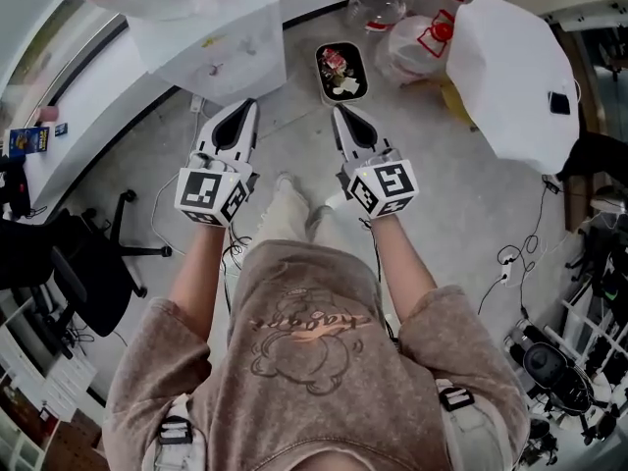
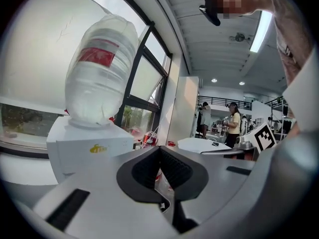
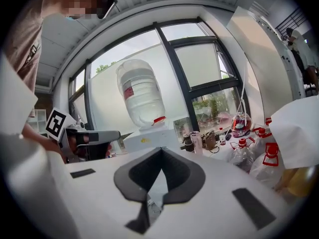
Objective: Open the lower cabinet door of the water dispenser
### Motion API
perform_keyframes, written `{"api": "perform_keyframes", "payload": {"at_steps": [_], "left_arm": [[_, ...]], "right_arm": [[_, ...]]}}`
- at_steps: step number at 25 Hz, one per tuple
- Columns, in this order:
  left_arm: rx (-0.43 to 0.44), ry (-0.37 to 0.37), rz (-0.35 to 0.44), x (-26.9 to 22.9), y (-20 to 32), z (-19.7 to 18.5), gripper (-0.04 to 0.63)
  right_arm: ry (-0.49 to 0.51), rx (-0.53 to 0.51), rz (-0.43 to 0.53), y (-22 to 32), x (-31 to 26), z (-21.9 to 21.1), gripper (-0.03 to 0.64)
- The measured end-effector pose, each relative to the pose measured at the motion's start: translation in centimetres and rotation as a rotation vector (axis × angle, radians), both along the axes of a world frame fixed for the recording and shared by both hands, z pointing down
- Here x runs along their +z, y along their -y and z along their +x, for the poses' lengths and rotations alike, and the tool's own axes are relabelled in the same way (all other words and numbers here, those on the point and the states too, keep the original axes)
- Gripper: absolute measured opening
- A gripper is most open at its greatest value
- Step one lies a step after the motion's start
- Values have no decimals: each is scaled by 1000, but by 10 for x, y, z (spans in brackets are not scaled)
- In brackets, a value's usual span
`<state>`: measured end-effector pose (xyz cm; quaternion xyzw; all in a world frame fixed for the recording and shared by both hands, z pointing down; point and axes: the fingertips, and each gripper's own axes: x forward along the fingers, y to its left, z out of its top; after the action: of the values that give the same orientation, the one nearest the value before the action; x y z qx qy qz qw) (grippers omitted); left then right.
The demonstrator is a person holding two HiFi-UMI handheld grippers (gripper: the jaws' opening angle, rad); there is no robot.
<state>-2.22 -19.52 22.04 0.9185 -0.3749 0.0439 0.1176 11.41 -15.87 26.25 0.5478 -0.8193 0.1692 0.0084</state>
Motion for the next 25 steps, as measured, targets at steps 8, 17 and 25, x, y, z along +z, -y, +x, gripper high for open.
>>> {"api": "perform_keyframes", "payload": {"at_steps": [8,17,25], "left_arm": [[-17,-13,5,81,23,0,17],[-33,7,50,187,47,0,17],[-32,2,97,276,63,1,17]], "right_arm": [[-5,-35,15,29,89,3,6],[9,-92,39,55,198,-8,6],[10,-135,87,85,286,-17,6]]}}
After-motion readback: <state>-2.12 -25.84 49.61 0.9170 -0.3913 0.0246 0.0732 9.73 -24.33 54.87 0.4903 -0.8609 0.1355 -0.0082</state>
